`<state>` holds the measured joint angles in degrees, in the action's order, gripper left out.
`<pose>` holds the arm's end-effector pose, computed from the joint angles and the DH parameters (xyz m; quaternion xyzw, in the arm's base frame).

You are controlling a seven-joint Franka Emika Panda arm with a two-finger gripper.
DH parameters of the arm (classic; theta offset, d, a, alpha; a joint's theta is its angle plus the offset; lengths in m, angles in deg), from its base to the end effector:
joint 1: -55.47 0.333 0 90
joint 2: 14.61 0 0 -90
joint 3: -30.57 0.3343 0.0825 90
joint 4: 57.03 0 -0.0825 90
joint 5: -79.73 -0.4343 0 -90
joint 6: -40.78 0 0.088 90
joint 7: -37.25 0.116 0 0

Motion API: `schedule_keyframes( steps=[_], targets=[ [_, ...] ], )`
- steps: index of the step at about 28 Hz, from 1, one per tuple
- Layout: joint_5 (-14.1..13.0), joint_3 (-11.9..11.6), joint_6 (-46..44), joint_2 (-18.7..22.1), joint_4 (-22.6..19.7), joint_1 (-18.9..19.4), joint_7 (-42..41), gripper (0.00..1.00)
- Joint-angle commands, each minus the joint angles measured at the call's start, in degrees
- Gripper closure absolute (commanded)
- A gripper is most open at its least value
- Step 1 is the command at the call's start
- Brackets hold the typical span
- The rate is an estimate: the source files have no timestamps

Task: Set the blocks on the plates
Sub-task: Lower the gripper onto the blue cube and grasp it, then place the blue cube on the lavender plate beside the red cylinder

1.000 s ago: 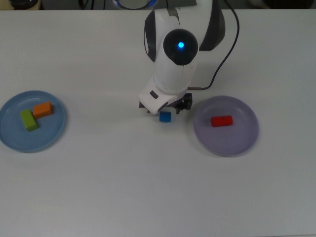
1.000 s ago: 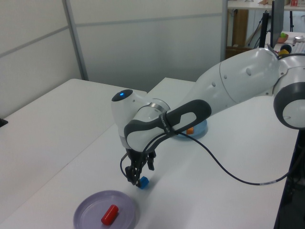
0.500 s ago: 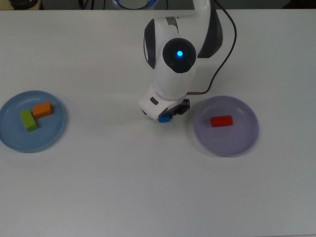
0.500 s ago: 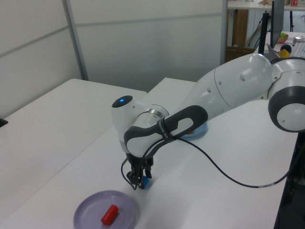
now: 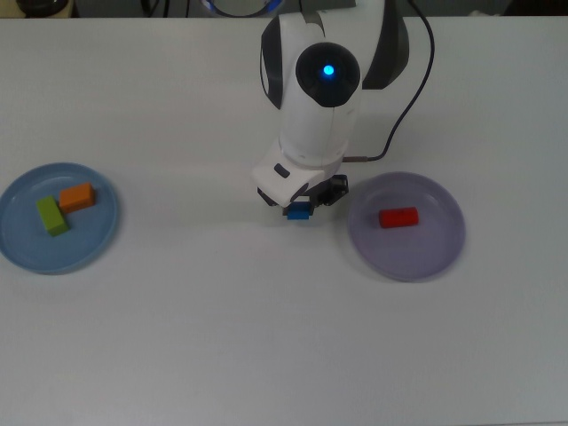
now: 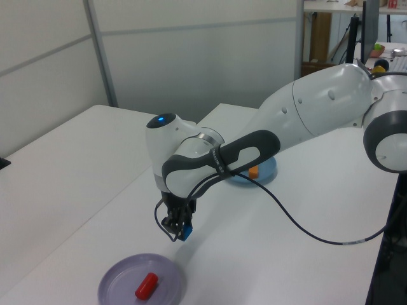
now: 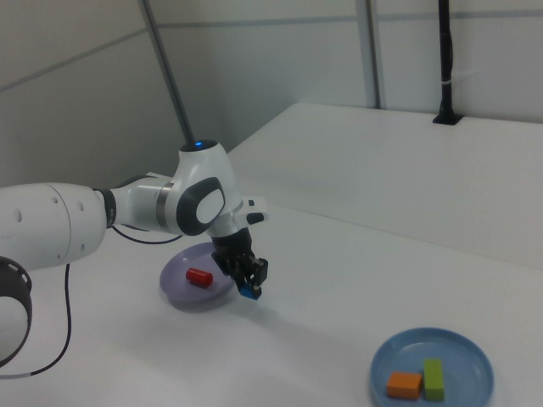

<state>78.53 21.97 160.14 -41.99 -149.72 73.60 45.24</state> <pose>0.7184 0.1341 0.3319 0.9995 0.0164 0.0004 0.0256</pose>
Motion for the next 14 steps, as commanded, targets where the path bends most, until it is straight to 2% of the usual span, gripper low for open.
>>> schedule_keyframes(
  steps=[1, 6, 10, 14],
  targets=[
    [-0.12, 2.53, 0.7, 1.01, 0.58, 0.59, -0.52, 1.0],
    [0.76, 7.1, 3.16, 0.31, 1.02, 1.38, 1.68, 0.99],
    [0.67, 7.63, 7.11, 0.22, 1.02, 2.87, 3.43, 0.98],
    [0.93, 7.63, 8.27, -0.66, 1.02, 5.07, 4.67, 0.91]
  ],
)
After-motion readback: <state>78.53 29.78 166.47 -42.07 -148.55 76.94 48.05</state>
